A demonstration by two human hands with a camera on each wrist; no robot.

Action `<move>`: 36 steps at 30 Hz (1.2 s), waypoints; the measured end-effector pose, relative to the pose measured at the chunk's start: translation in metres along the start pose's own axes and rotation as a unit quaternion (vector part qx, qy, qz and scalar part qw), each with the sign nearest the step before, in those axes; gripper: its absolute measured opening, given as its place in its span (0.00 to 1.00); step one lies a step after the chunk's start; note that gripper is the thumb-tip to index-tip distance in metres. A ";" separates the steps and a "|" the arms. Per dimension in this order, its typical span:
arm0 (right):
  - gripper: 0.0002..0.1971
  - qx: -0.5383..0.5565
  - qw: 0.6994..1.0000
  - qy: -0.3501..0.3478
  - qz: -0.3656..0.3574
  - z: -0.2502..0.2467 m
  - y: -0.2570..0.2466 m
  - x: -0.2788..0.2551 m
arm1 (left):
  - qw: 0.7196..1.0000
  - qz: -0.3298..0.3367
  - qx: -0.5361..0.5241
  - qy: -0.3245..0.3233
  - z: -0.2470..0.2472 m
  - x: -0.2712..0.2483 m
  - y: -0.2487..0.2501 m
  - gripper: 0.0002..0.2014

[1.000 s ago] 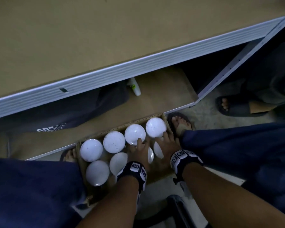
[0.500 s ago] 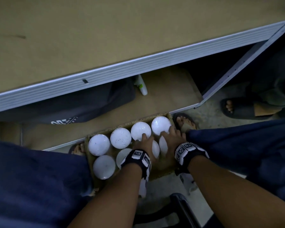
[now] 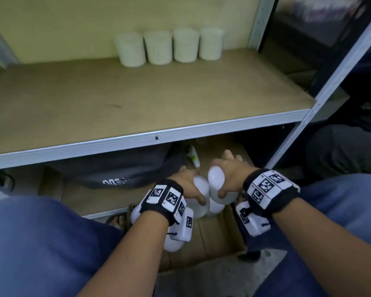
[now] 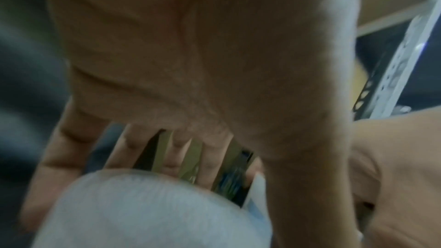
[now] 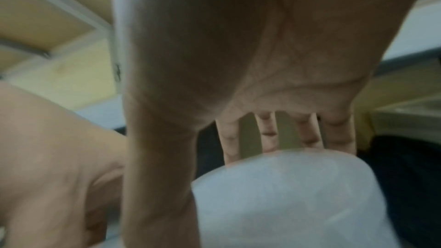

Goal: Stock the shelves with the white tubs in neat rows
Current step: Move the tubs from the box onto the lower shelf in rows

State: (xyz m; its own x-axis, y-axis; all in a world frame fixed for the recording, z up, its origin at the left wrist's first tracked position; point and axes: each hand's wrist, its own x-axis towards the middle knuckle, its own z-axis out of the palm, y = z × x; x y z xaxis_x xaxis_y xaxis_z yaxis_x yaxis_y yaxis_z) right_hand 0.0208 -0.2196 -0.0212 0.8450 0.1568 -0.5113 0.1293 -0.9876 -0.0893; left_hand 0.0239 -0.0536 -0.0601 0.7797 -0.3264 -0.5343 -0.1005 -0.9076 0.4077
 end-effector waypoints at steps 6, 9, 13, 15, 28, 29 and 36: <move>0.45 0.028 0.996 0.063 -0.049 -0.069 -0.016 -0.053 | 0.996 0.029 -0.010 0.087 -0.066 -0.073 0.020 0.42; 0.44 0.062 0.987 0.127 -0.083 -0.099 -0.027 -0.073 | 0.984 0.036 -0.032 0.173 -0.099 -0.106 0.021 0.43; 0.42 0.115 0.964 0.199 -0.132 -0.133 -0.043 -0.080 | 0.965 0.038 -0.062 0.253 -0.141 -0.138 0.013 0.45; 0.41 0.133 0.953 0.231 -0.144 -0.144 -0.053 -0.075 | 0.955 0.032 -0.079 0.284 -0.158 -0.146 0.007 0.43; 0.32 0.159 0.940 0.248 -0.171 -0.161 -0.113 0.014 | 0.925 -0.042 -0.093 0.366 -0.193 -0.122 -0.046 0.29; 0.32 0.153 0.943 0.243 -0.170 -0.159 -0.116 0.018 | 0.925 -0.043 -0.091 0.365 -0.193 -0.121 -0.048 0.28; 0.37 0.108 0.950 0.235 -0.175 -0.155 -0.111 0.020 | 0.939 -0.044 -0.022 0.340 -0.195 -0.119 -0.051 0.31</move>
State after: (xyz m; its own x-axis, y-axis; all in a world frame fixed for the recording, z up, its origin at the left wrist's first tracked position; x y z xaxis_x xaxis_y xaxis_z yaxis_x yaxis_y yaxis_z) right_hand 0.1033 -0.1083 0.1107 0.9145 0.4043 0.0165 0.3794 -0.8424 -0.3828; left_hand 0.0571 0.0828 0.1270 0.9997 0.0069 0.0229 -0.0034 -0.9064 0.4223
